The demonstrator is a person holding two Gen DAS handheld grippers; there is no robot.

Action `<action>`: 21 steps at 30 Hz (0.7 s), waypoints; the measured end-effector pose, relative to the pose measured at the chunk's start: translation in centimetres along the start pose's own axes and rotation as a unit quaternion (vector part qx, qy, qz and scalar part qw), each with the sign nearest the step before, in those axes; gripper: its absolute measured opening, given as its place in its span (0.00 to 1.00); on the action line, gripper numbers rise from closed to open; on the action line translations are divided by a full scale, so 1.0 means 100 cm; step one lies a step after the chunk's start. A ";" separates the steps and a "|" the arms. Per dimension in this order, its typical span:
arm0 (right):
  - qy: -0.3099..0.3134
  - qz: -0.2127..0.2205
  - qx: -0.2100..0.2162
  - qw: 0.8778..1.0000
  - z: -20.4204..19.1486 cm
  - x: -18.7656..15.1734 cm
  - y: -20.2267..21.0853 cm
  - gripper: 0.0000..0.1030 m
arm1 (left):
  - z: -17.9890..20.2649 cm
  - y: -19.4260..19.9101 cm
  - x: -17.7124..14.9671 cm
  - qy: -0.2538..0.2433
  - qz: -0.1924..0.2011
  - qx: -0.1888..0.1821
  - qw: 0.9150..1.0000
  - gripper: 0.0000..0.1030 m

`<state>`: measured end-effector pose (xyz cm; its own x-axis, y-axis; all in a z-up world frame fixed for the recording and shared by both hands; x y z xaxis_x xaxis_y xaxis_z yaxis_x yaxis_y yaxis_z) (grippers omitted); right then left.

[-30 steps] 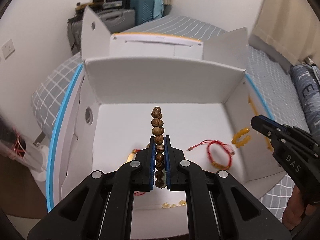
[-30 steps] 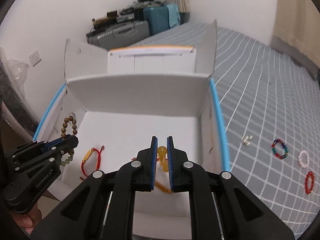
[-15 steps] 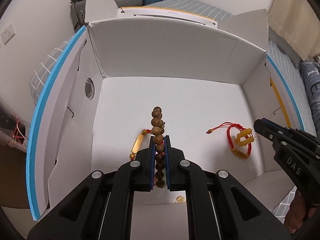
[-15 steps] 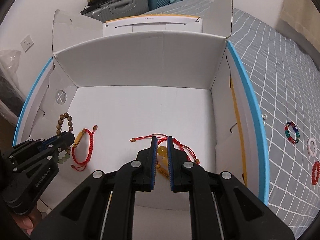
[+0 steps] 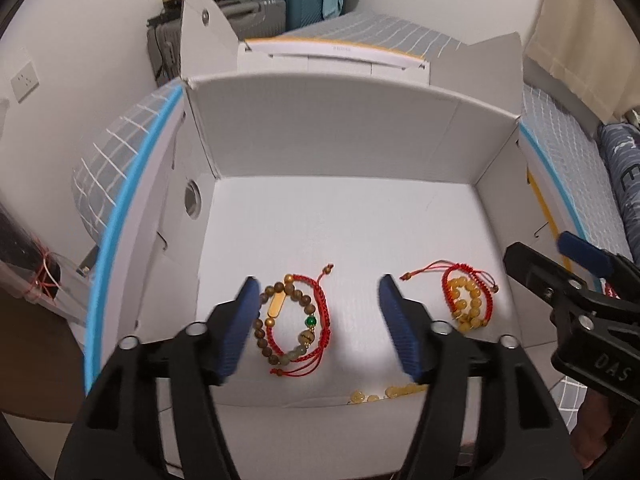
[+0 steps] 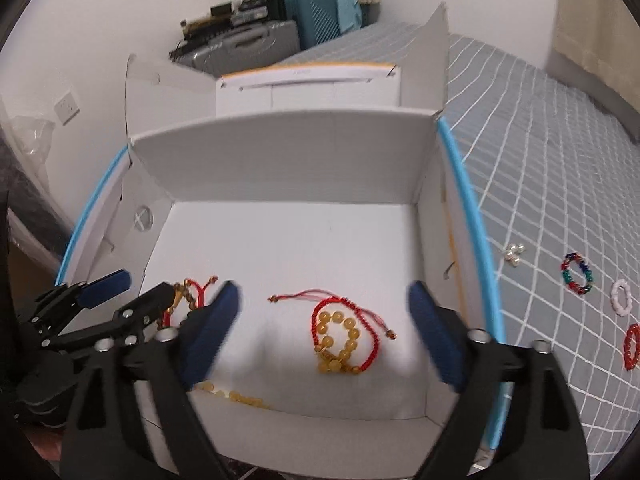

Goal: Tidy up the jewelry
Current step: 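Withdraw both tools from the box toward the remaining bracelets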

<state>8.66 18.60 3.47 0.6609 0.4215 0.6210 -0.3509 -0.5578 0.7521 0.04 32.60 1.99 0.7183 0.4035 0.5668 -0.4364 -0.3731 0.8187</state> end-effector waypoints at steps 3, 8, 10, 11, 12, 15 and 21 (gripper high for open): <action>-0.002 0.019 -0.015 1.000 0.002 0.001 0.010 0.93 | 0.000 0.005 0.002 0.003 0.007 -0.002 1.000 0.78; 0.007 0.031 -0.032 0.999 0.004 0.002 0.019 0.93 | 0.004 0.012 0.002 -0.001 0.021 0.001 1.000 0.88; 0.012 0.036 -0.037 0.999 0.005 0.001 0.023 0.93 | 0.006 0.016 0.001 0.002 0.025 0.003 1.000 0.91; 0.012 0.038 -0.038 0.998 0.005 0.000 0.025 0.93 | 0.006 0.017 0.001 0.004 0.029 0.003 1.000 0.92; 0.012 0.040 -0.038 0.998 0.006 0.000 0.027 0.93 | 0.007 0.018 0.002 0.006 0.031 0.002 0.999 0.93; 0.007 0.045 -0.041 0.998 0.012 -0.002 0.035 0.93 | 0.010 0.021 0.004 0.010 0.038 -0.001 0.999 0.94; -0.012 0.063 -0.057 0.996 0.036 -0.005 0.057 0.93 | 0.027 0.027 0.009 0.000 0.046 -0.013 0.999 0.94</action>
Point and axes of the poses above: each gripper's, at about its wrist camera, not at the fingertips, and y roughly against the way its jaws point, z to its right, x to its top, the point moved 1 cm from there along -y, roughly the way its jaws point, and after that the axes turned 10 degrees about x, right-handed, at the moved point
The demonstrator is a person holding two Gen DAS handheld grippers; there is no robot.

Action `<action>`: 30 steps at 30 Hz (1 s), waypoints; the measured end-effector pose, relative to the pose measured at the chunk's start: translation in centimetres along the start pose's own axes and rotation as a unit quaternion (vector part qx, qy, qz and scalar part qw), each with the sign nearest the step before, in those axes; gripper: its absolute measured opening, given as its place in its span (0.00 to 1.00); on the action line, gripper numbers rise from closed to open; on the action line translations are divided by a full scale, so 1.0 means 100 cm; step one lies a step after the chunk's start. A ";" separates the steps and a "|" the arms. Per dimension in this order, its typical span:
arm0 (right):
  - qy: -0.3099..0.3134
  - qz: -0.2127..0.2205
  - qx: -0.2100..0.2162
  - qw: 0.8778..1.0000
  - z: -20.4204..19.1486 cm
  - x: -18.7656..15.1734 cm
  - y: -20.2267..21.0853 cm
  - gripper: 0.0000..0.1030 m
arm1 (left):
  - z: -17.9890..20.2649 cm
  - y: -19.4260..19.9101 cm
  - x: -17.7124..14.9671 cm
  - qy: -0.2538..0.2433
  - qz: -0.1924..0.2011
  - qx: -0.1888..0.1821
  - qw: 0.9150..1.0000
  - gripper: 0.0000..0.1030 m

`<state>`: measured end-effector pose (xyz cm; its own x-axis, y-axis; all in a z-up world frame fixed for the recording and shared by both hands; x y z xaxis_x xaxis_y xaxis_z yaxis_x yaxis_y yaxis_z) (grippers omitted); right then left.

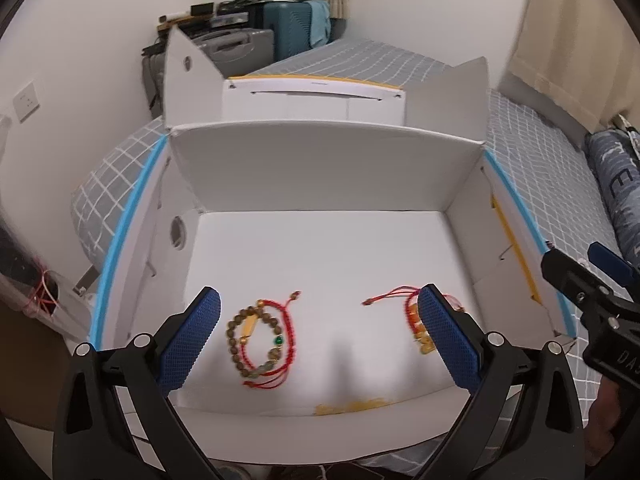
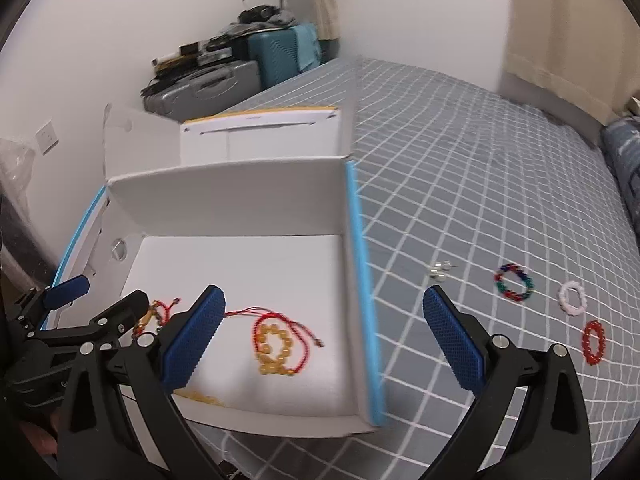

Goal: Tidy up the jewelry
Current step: 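Withdraw both tools from the box toward the remaining bracelets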

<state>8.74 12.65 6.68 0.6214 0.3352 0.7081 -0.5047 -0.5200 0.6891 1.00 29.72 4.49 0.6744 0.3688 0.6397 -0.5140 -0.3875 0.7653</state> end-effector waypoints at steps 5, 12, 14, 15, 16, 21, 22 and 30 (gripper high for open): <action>-0.021 0.017 -0.026 0.999 0.040 0.002 0.022 0.93 | 0.031 0.008 0.011 -0.015 0.012 -0.021 1.000 0.94; -0.065 0.045 -0.071 0.994 0.120 0.011 0.060 0.93 | 0.096 0.014 0.028 -0.052 0.021 -0.058 0.997 0.94; -0.074 0.047 -0.083 0.993 0.142 0.014 0.069 0.93 | 0.115 0.014 0.033 -0.059 0.019 -0.070 0.996 0.94; -0.078 0.047 -0.088 0.992 0.154 0.015 0.072 0.93 | 0.127 0.015 0.036 -0.064 0.019 -0.079 0.995 0.94; -0.080 0.046 -0.093 0.991 0.161 0.016 0.073 0.93 | 0.137 0.016 0.038 -0.070 0.020 -0.086 0.994 0.94; -0.081 0.035 -0.115 0.989 0.206 0.017 0.077 0.93 | 0.201 0.015 0.045 -0.099 0.019 -0.103 0.990 0.94; -0.084 0.030 -0.117 0.989 0.217 0.016 0.075 0.93 | 0.214 0.014 0.046 -0.106 0.019 -0.108 0.988 0.94; -0.116 0.001 -0.107 0.987 0.279 0.006 0.058 0.93 | 0.300 -0.016 0.038 -0.143 0.001 -0.090 0.986 0.94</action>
Point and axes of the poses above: each gripper's, at about its wrist camera, not at the fingertips, and y roughly against the way its jaws point, z to its right, x to its top, the point moved 1 cm from there along -y, roughly the way its jaws point, and after that the axes turned 10 degrees about x, right-handed, at the moved point
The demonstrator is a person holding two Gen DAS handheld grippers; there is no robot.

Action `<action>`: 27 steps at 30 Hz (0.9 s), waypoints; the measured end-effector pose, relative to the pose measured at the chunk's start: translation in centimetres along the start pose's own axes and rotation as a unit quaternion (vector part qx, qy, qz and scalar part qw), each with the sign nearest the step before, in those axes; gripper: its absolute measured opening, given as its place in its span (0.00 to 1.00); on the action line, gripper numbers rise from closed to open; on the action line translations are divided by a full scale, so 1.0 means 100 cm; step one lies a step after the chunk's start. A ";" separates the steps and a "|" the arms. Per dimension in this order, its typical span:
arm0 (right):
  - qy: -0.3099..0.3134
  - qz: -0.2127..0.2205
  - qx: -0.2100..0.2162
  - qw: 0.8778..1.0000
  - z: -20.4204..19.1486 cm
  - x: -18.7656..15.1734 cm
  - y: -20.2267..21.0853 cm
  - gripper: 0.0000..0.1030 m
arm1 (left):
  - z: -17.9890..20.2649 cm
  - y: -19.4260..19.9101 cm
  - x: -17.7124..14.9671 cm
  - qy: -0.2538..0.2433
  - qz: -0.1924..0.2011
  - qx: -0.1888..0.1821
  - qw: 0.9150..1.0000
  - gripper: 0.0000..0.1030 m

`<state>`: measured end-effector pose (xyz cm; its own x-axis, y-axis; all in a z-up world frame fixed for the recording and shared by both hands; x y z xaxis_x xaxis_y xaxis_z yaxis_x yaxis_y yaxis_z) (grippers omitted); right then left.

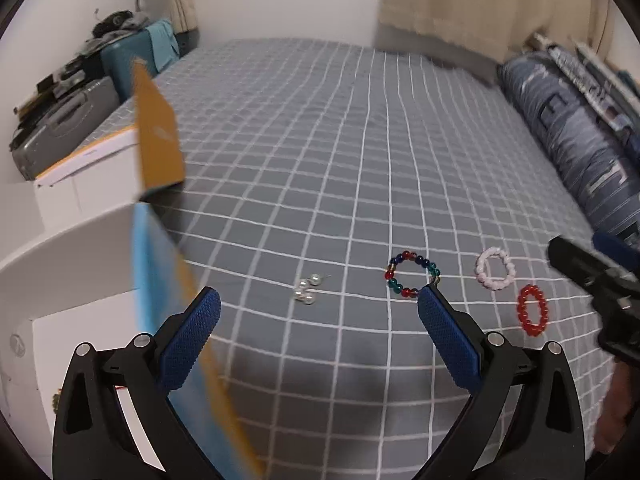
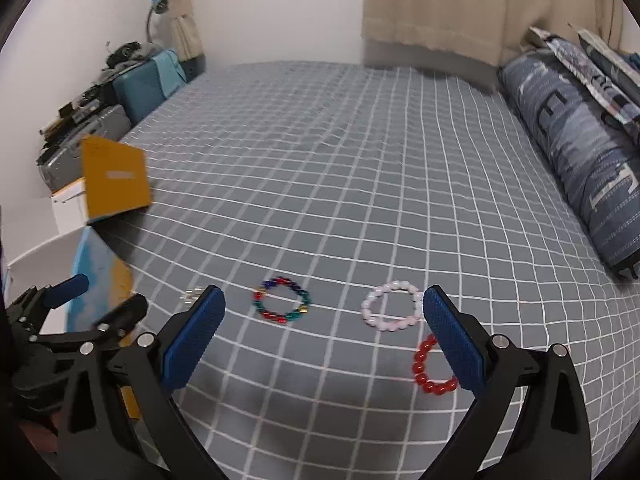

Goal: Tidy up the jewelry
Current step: 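Withdraw both tools from the box toward the remaining bracelets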

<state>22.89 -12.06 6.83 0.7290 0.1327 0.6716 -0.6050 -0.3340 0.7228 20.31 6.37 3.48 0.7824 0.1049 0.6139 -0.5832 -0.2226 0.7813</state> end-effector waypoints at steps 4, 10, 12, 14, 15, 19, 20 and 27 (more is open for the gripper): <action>-0.012 -0.019 -0.002 1.000 0.026 0.002 -0.025 0.92 | 0.018 -0.035 0.001 -0.002 -0.017 0.008 1.000 0.94; -0.034 -0.065 0.004 0.997 0.058 -0.004 -0.067 0.77 | 0.019 -0.086 -0.001 0.016 -0.031 0.042 0.999 0.94; -0.039 -0.082 0.004 0.996 0.067 -0.005 -0.083 0.72 | 0.015 -0.097 -0.002 0.018 -0.033 0.043 0.998 0.94; -0.045 -0.099 0.000 0.994 0.076 -0.007 -0.096 0.65 | 0.012 -0.110 -0.005 0.030 -0.045 0.047 0.997 0.93; -0.049 -0.105 -0.001 0.993 0.081 -0.008 -0.101 0.64 | 0.010 -0.114 -0.006 0.034 -0.051 0.045 0.997 0.93; -0.066 -0.127 0.001 0.990 0.100 -0.014 -0.118 0.55 | 0.014 -0.126 -0.008 0.035 -0.062 0.047 0.996 0.93; -0.071 -0.133 0.001 0.989 0.105 -0.016 -0.122 0.52 | 0.017 -0.128 -0.008 0.031 -0.064 0.046 0.996 0.90; -0.084 -0.154 -0.008 0.984 0.121 -0.027 -0.137 0.40 | 0.023 -0.135 -0.010 0.027 -0.071 0.049 0.996 0.74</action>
Point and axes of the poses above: each gripper's, at about its wrist camera, not at the fingertips, and y roughly against the way its jaws point, z to its right, x to its top, the point moved 1 cm from there along -y, roughly the way its jaws point, and after that the axes turned 10 degrees about x, right-handed, at the moved point
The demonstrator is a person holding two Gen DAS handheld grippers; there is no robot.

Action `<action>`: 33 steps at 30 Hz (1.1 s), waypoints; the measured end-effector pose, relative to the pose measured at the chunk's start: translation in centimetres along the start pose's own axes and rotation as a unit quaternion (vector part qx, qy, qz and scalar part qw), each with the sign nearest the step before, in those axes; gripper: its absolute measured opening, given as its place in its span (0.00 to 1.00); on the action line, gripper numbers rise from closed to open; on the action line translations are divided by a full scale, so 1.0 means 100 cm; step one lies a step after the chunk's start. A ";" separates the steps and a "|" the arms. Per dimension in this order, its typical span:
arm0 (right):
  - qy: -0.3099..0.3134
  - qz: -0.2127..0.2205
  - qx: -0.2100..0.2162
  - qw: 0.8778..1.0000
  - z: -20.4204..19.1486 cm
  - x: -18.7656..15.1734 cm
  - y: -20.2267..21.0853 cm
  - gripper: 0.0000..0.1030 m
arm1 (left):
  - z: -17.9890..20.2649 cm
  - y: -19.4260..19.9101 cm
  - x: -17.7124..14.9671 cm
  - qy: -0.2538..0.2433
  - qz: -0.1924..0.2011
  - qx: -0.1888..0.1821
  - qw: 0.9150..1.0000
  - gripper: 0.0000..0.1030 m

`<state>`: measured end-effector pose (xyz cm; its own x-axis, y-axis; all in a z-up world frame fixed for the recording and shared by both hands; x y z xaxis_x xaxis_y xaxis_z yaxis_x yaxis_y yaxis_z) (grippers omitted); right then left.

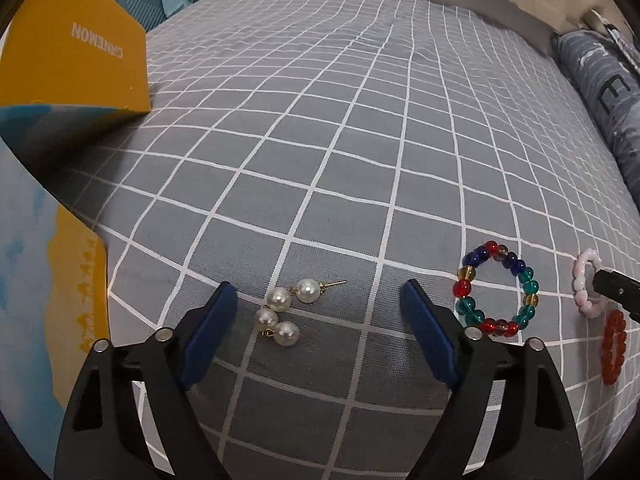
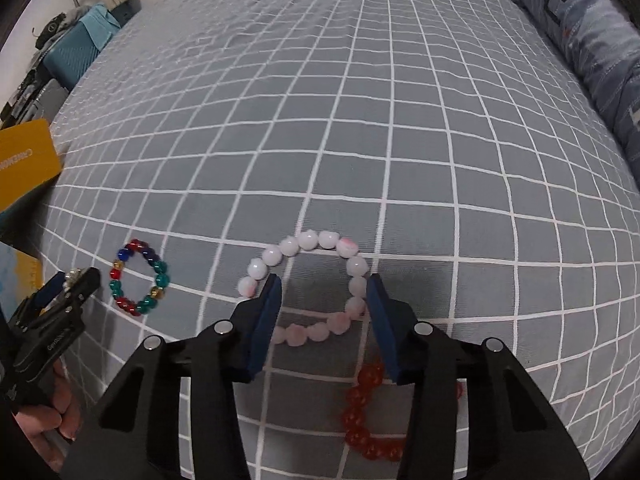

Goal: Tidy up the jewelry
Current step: 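Withdraw both tools from the box toward the remaining bracelets, then grasp the pearl earrings with left tool while right tool grasps the pink-white bead bracelet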

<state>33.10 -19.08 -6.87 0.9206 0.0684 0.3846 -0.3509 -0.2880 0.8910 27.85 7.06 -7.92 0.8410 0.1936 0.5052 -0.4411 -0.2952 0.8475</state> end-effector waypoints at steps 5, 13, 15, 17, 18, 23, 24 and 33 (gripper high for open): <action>-0.015 -0.009 -0.003 1.000 0.007 -0.003 -0.009 0.28 | 0.003 0.000 -0.002 -0.011 0.000 0.005 1.000 0.56; -0.025 -0.005 -0.011 1.000 0.007 -0.007 -0.003 0.10 | 0.004 0.011 -0.008 -0.019 -0.010 -0.020 1.000 0.10; -0.026 -0.003 -0.011 1.000 0.007 -0.009 -0.001 0.10 | 0.004 0.015 -0.010 -0.024 -0.012 -0.028 0.999 0.10; -0.028 0.000 -0.007 1.000 0.007 -0.010 0.003 0.10 | 0.004 0.018 -0.011 -0.022 -0.011 -0.030 0.999 0.10; -0.030 0.001 -0.004 1.000 0.007 -0.010 0.004 0.10 | 0.003 0.019 -0.012 -0.023 -0.012 -0.032 0.999 0.10; -0.029 0.010 0.002 1.000 0.001 -0.012 0.013 0.10 | 0.005 0.026 -0.013 -0.029 -0.009 -0.035 0.999 0.10; -0.029 0.012 0.003 0.999 0.000 -0.011 0.014 0.10 | 0.005 0.028 -0.013 -0.031 -0.008 -0.036 0.999 0.10; -0.016 0.046 0.014 0.999 -0.011 -0.013 0.045 0.10 | 0.003 0.050 -0.012 -0.031 0.007 -0.047 0.998 0.10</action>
<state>30.15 -19.36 -3.06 0.8902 0.0098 0.4556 -0.4291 -0.3182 0.8453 24.75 5.06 -4.30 0.8515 0.1311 0.5078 -0.4772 -0.2078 0.8539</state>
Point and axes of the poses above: each gripper's, at about its wrist camera, not at the fingertips, and y roughly against the way its jaws point, z to its right, x to its top, the point moved 1 cm from there along -y, roughly the way its jaws point, and after that the axes turned 10 degrees about x, right-handed, at the moved point
